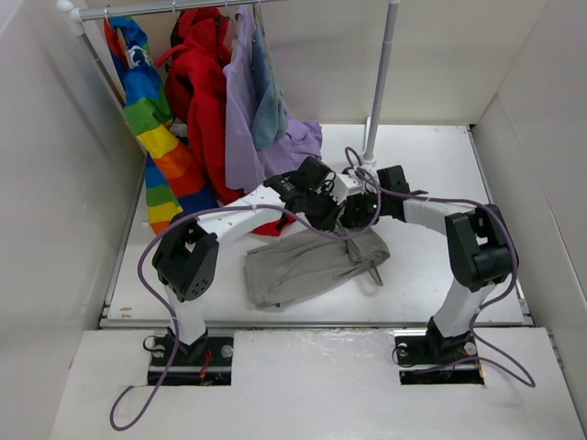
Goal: Place the trousers on the hanger
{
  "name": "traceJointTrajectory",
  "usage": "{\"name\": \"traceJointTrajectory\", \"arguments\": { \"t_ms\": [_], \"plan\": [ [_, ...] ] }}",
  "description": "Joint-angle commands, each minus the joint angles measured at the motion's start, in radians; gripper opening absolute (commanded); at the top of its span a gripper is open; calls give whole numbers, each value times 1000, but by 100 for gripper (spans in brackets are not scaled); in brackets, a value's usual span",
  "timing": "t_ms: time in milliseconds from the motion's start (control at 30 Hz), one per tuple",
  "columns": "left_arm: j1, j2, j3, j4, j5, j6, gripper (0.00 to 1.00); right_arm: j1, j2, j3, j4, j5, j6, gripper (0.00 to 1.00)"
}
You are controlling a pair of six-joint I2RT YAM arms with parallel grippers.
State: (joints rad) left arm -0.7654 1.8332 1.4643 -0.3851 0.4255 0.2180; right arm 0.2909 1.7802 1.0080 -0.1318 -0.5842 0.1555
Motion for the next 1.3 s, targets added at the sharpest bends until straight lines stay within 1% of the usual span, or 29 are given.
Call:
{"name": "traceJointTrajectory", "arguments": {
  "t_ms": [0,67,133,200,267,300,400,567,600,633,667,700,800,833,867,933,967,1067,1100,1167,1267],
  "plan": [
    [5,-18,-19,97,-14,-28,0,-15,-21,66,-153,43,-33,64],
    [-5,-18,-19,97,-14,-28,0,-33,-21,86,-163,43,-33,65],
    [-5,-18,-10,97,-14,-28,0,-65,-53,86,-163,43,-33,67],
    [-5,-18,-10,97,-14,-28,0,-65,-100,98,-163,43,-33,67],
    [-14,-8,-1,97,-14,-28,0,-76,-134,130,-190,61,-42,70],
    [-14,-8,8,97,-14,-28,0,-76,-134,139,-190,61,-53,70],
    [-23,1,19,97,-14,-28,0,-85,-134,153,-218,87,-63,77],
    [-23,1,28,97,-14,-28,0,-98,-136,153,-227,87,-63,78],
    [-23,12,39,97,-14,-28,0,-98,-154,132,-227,78,-63,76],
    [-23,12,39,97,-14,-28,0,-98,-206,121,-236,78,-63,75],
    [-23,12,54,97,-14,-38,0,-98,-235,112,-249,98,-63,75],
    [-23,23,68,97,-14,-39,0,-76,-267,112,-265,160,-63,73],
    [-23,35,88,106,-24,-61,0,-35,-381,66,-351,289,-63,64],
    [-23,46,88,106,-24,-62,0,-4,-407,35,-383,312,-54,52],
    [-23,46,97,106,-24,-71,0,10,-451,17,-394,328,-34,47],
    [-23,57,106,106,-33,-71,0,40,-490,-22,-413,368,-13,37],
    [-23,57,107,106,-33,-80,0,50,-519,-58,-413,380,-2,33],
    [-23,66,117,97,-42,-80,0,74,-530,-101,-402,380,24,33],
    [-23,66,126,97,-42,-80,0,74,-530,-117,-393,371,35,35],
    [-32,75,137,97,-42,-91,0,106,-510,-117,-376,371,44,36],
    [-32,75,159,88,-42,-91,0,120,-464,-128,-339,385,53,36]
  ]
}}
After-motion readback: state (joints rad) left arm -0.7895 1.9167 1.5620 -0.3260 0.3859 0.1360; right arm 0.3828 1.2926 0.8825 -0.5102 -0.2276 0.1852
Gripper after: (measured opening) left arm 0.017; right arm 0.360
